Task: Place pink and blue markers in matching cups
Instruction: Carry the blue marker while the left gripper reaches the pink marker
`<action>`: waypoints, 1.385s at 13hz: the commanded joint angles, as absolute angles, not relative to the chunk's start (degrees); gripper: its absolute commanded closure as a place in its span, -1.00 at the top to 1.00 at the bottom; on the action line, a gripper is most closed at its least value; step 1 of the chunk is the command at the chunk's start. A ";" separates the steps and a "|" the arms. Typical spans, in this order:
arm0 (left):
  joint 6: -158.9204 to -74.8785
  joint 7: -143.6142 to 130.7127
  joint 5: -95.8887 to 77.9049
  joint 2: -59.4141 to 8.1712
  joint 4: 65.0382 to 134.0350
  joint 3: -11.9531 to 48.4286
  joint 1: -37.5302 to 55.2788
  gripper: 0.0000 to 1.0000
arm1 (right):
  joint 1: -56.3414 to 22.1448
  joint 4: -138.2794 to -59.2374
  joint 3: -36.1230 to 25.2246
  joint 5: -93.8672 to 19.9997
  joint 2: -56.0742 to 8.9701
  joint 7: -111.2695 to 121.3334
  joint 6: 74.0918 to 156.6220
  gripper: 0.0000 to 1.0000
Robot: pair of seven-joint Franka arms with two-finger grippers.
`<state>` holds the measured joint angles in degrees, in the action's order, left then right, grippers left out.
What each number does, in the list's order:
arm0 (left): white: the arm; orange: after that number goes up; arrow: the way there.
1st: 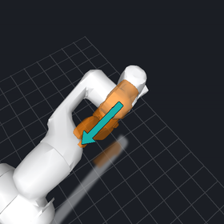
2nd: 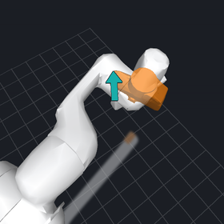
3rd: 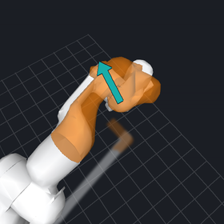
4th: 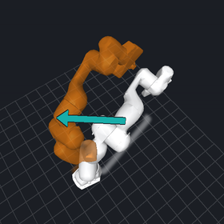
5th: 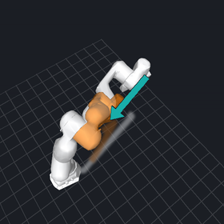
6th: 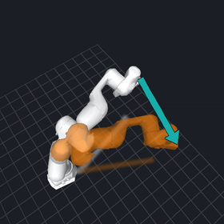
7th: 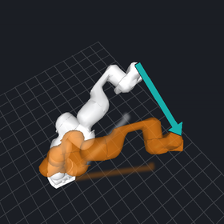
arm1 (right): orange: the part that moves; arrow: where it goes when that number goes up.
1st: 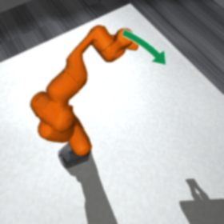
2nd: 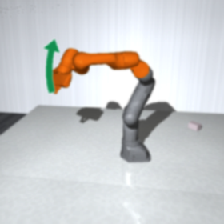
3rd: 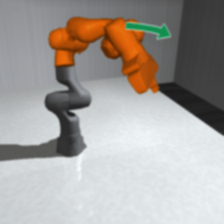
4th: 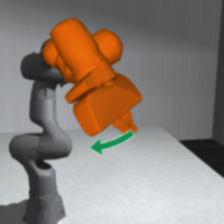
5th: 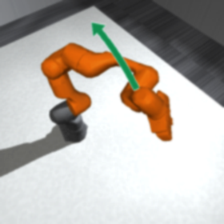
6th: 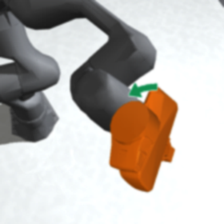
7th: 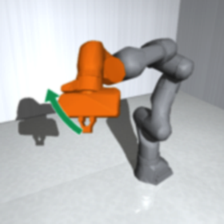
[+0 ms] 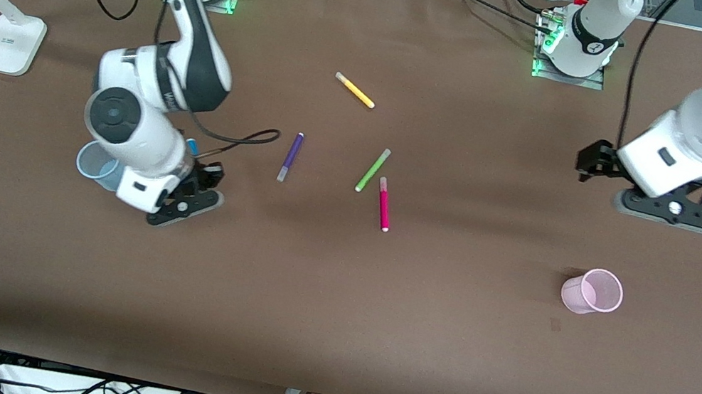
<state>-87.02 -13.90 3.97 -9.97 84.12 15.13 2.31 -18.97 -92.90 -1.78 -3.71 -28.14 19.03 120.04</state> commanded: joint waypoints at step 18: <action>-117.06 -47.98 14.49 -40.50 84.20 20.74 20.65 1.00 | 8.86 -93.34 -1.41 -39.18 -28.29 99.72 97.58 -0.98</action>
